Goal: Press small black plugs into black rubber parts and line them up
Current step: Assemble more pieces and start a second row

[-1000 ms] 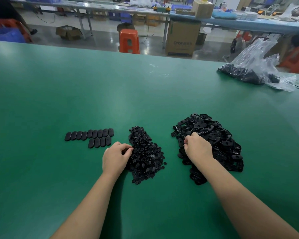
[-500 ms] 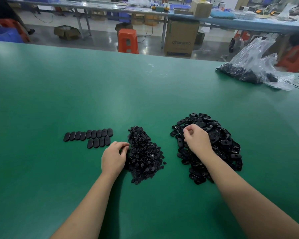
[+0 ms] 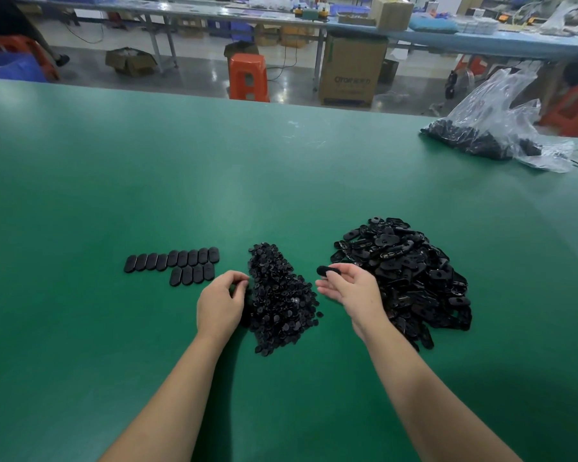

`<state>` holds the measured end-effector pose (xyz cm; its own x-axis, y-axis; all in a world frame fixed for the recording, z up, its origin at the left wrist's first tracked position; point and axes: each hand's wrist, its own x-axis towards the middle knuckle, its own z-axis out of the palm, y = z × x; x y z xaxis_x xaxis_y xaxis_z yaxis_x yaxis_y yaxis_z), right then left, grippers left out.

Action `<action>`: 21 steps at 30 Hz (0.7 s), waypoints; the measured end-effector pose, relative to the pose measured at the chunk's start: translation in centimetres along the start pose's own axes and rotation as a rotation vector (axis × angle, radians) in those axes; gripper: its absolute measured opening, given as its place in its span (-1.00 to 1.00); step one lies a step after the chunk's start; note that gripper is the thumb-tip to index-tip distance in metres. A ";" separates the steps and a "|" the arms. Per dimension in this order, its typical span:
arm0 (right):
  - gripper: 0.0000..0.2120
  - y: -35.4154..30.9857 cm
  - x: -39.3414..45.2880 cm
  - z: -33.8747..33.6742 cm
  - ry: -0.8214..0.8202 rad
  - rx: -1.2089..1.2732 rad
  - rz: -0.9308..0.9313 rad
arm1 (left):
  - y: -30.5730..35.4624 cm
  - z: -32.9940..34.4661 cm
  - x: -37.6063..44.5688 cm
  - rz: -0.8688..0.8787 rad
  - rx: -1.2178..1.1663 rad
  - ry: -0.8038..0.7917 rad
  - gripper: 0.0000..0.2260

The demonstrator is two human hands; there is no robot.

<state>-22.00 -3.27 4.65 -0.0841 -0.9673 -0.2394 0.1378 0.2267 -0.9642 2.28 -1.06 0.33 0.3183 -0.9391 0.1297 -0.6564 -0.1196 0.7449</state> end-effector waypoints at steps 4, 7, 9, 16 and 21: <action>-0.93 1.6 -0.6 0.8 0.021 -0.012 -0.004 | 0.1 0.0 0.0 -0.029 -0.022 -0.002 -0.89; -0.86 2.8 -0.8 0.9 -0.001 -0.057 -0.020 | 0.0 -0.1 -0.1 -0.037 -0.052 -0.009 -0.86; -0.82 3.4 -0.9 0.7 -0.005 -0.100 -0.050 | 0.0 -0.1 -0.1 -0.040 -0.076 -0.017 -0.85; -0.73 4.6 -1.1 0.5 0.035 -0.231 -0.140 | -0.1 -0.1 -0.1 -0.013 -0.083 -0.022 -0.83; -0.74 4.8 -1.3 0.5 0.041 -0.322 -0.180 | 0.4 -0.4 -0.3 -0.075 -0.166 -0.037 -0.87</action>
<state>-20.78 -0.96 0.44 -0.1188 -0.9911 -0.0607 -0.1996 0.0837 -0.9763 2.23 -0.65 0.82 0.3347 -0.9411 0.0483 -0.5089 -0.1373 0.8498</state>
